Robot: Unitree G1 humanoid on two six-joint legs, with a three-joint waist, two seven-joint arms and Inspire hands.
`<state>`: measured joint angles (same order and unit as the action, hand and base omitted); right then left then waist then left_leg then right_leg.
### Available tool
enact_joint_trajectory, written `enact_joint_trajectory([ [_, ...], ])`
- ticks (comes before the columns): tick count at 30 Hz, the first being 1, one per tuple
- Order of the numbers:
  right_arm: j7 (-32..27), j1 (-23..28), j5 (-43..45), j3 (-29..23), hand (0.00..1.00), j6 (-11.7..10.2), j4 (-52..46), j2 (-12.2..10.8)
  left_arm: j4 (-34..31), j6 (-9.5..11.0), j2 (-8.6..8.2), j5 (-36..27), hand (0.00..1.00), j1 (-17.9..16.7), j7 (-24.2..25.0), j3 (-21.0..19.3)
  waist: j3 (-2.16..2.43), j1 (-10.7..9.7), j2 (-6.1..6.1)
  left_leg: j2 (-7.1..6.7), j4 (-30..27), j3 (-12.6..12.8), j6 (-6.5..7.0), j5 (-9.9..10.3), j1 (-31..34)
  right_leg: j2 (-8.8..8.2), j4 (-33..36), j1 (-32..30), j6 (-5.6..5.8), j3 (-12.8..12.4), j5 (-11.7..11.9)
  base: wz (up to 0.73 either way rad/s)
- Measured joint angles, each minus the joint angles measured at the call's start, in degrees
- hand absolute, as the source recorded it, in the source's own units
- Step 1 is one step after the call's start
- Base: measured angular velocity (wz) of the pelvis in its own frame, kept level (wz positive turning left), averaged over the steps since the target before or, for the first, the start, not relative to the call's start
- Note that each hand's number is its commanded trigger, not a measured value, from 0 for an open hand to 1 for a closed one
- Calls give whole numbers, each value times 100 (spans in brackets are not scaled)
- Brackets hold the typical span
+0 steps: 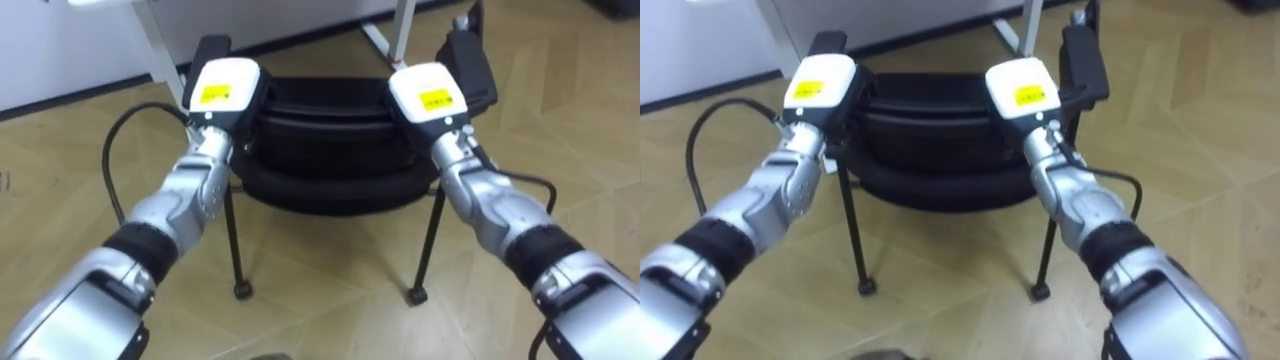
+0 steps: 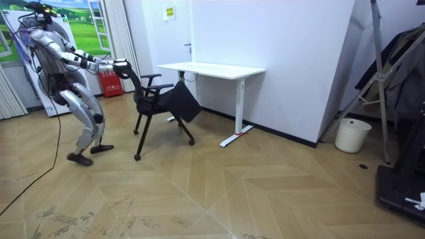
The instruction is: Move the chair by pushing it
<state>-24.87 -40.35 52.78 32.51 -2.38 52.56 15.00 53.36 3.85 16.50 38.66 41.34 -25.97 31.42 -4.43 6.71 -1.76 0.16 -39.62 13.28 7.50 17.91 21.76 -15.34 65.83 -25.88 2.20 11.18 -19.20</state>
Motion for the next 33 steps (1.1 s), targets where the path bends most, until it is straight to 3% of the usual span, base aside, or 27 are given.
enact_joint_trajectory([
  [3, -1, -2, 55, -4, 100, 91, -126, -7, 14, 22, 5, -9, 100, 24, -35, -23, -34, 3, 79, 54, -10, -170, -96, 114, -81, 203, -936, -293, -14, -10, 0, 19],
  [4, -3, -3, 50, -4, 100, 123, -160, -10, 38, 31, 14, -13, 100, 53, -60, -15, -42, -50, 77, 66, -10, -263, -155, 150, -110, 263, -1629, -335, -64, -10, 87, 46],
  [5, -7, -9, 51, -3, 100, 120, -163, -8, 48, 32, 18, -22, 100, 54, -79, -11, -32, -82, 59, 66, -17, -326, -258, 203, -161, 306, -2308, -316, -75, 0, 316, 47],
  [6, -10, -32, 68, 2, 100, 107, -149, -6, 58, 31, 19, -37, 100, 52, -97, -12, -24, -82, 49, 75, -46, -429, -363, 268, -211, 377, -2588, -284, -146, -26, 713, 30],
  [7, -11, -46, 77, 1, 100, 100, -148, 2, 66, 32, 20, -36, 100, 54, -103, -16, -13, -85, 35, 94, -69, -470, -423, 290, -220, 421, -2602, -214, -263, -39, 869, 20],
  [8, -11, -116, 78, 5, 100, 70, -100, 10, 82, 31, 28, -36, 100, 63, -150, -33, -23, -40, 53, 163, -91, -560, -543, 330, -227, 481, -2590, -135, -388, 78, 843, 17],
  [9, -3, -202, 75, 6, 100, 53, -35, 8, 83, 27, 44, -36, 100, 92, -203, -36, -22, -13, 54, 243, -67, -590, -616, 353, -232, 508, -2585, -88, -476, 222, 764, 16],
  [11, -2, -350, 76, 11, 100, 42, 60, -15, 83, 10, 35, -36, 100, 144, -266, -53, -31, -17, 40, 334, 0, -595, -700, 348, -235, 553, -2584, -72, -545, 318, 673, 19],
  [14, -2, -441, 75, 11, 100, 39, 70, 22, 69, -21, 27, -36, 100, 222, -273, -84, -39, -79, 44, 431, 28, -571, -743, 329, -249, 584, -2566, -18, -590, 443, 495, 24],
  [17, 67, -484, 75, 9, 100, 39, 56, 17, 103, -23, 31, -33, 100, 257, -264, -113, -83, -30, -30, 452, -107, -567, -833, 381, -341, 587, -2313, -15, -608, 382, 210, 7],
  [19, 136, -480, 80, 11, 100, 38, 47, -11, 105, -23, 42, -34, 100, 230, -260, -126, -94, -23, -41, 521, -441, -571, -834, 381, -306, 602, -2172, 50, -652, 410, 32, 4],
  [20, 195, -476, 82, 9, 100, 19, 54, -17, 118, -21, 43, -30, 100, 215, -255, -125, -91, -23, -22, 623, -776, -621, -838, 377, -217, 647, -2102, 128, -712, 486, -86, 15],
  [22, 233, -449, 60, 1, 100, -38, 101, -18, 123, -24, 41, -24, 100, 189, -257, -91, -100, -34, -1, 730, -1529, -874, -912, 250, 31, 694, -1891, 262, -790, 635, -322, 20],
  [24, 263, -299, 6, 1, 100, -122, 105, -25, 139, -25, 38, -36, 100, 91, -263, 18, -102, -30, 6, 804, -2400, -1062, -896, -175, 272, 752, -1652, 533, -796, 711, -614, 15],
  [25, 273, -280, 7, 2, 100, -140, 102, -26, 138, -24, 38, -37, 100, 60, -266, 19, -105, -22, 2, 807, -2563, -1084, -870, -326, 318, 747, -1593, 580, -808, 715, -677, 7],
  [27, 365, -258, 22, 3, 100, -177, 102, -29, 137, -22, 10, -57, 100, -43, -329, 16, -110, -13, -15, 805, -3055, -1169, -836, -889, 532, 741, -1449, 721, -854, 723, -870, 5],
  [29, 399, -212, 60, 3, 100, -199, 99, -27, 133, -23, -11, -55, 100, -138, -370, 12, -139, 2, -68, 799, -3267, -1212, -843, -1215, 631, 742, -1431, 854, -907, 728, -941, 10],
  [31, 401, -204, 71, 1, 100, -235, 63, 31, 140, -32, -66, -52, 100, -137, -373, -17, -136, -34, -31, 692, -3168, -1201, -778, -1003, 842, 744, -1402, 921, -945, 744, -989, 18],
  [33, 460, -203, 73, 1, 100, -251, 85, 60, 137, -91, -119, -43, 100, -162, -379, -15, -144, -1, -15, 540, -2354, -1023, -821, -684, 995, 736, -1435, 1035, -967, 758, -1032, -4],
])
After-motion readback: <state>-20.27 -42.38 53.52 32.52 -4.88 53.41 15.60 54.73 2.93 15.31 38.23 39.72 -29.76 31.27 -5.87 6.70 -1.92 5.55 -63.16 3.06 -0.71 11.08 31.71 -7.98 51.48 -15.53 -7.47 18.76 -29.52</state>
